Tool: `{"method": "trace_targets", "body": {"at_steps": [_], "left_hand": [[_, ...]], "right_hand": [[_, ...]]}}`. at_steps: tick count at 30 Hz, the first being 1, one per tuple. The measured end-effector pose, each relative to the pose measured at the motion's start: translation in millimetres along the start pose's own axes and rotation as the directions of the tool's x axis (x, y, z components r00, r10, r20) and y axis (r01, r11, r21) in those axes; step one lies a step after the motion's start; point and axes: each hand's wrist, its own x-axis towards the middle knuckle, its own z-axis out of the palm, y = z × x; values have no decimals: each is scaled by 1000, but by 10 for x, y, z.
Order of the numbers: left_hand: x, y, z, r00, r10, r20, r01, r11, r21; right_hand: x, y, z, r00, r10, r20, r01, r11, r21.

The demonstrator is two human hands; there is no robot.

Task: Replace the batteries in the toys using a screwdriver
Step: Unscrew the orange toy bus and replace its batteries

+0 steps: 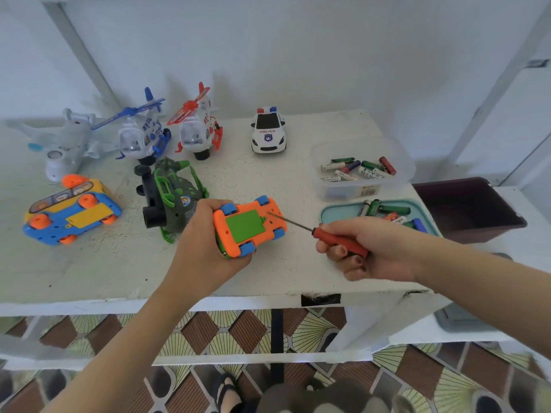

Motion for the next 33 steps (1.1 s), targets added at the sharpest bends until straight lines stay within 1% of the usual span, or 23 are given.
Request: {"method": "trace_targets", "body": {"at_steps": [1,2,3,4,5,6,7,8,9,10,12,14,16,18,20,21,22,24,26,28,30,32,33], "left_hand": [[5,11,5,1000,6,5,-6,1000,4],[15,11,9,1000,21,0,-21,999,36],[13,11,11,1000,26,-9,-26,999,31],[21,16,11,1000,12,-11,-12,1000,-4],[23,19,7,1000,-17,-2,17,999,-50],[28,22,14,999,-41,2,41,996,-82],[31,35,23,999,-52,-2,52,995,-91],[36,47,34,999,-50,-5,49,994,-96],[33,69,44,999,-49,-2,49,994,-102],[31,93,47,999,-54,0,54,992,-118],[35,77,54,998,-54,-15,52,993,-109],[31,83,47,999,-23,-43,21,999,-44],[31,87,36,999,-10,-51,7,999,-54],[22,87,36,997,12,-79,-14,999,-34],[19,126,39,996,13,-93,-15,1000,-25],[16,148,36,995,9,-97,-12,999,-31],[16,175,31,995,-4,-97,-2,998,-55],[23,240,11,995,-42,-89,31,993,-115],[37,316,-5,993,-81,-81,67,984,-165],[72,362,-17,989,-122,-77,105,974,-201],[137,412,-37,972,-223,-73,201,951,-235],[212,474,-78,929,-369,-23,341,879,-334],[244,509,-106,897,-439,43,418,815,-402]], "right_hand": [[-6,-1,-18,992,-90,-86,79,990,-118],[-16,3,-40,966,-197,-166,147,951,-270],[-26,18,-63,918,-326,-224,192,862,-469],[-28,43,-96,853,-464,-240,185,698,-692],[-22,80,-137,789,-580,-202,121,470,-875],[-9,123,-163,748,-647,-151,17,246,-969],[2,169,-177,719,-687,-109,-77,77,-994],[20,215,-194,702,-707,-80,-128,-15,-992],[39,251,-210,696,-715,-68,-158,-60,-986],[66,288,-226,690,-721,-67,-177,-79,-981],[123,326,-249,648,-760,-38,-182,-107,-977],[206,364,-296,577,-816,29,-172,-156,-973],[274,387,-344,495,-864,96,-188,-215,-958],[318,400,-359,430,-897,102,-201,-205,-958],[358,415,-357,365,-925,105,-155,-172,-973],[361,411,-335,348,-930,116,-117,-165,-979],[365,409,-305,353,-926,136,-73,-172,-982],[360,402,-217,376,-903,209,26,-216,-976],[372,407,-130,372,-880,295,108,-275,-955],[399,402,-52,339,-861,379,137,-354,-925],[458,388,-3,289,-849,443,142,-420,-897],[528,361,42,237,-856,460,157,-433,-888],[557,337,65,206,-869,450,169,-421,-891]]}}
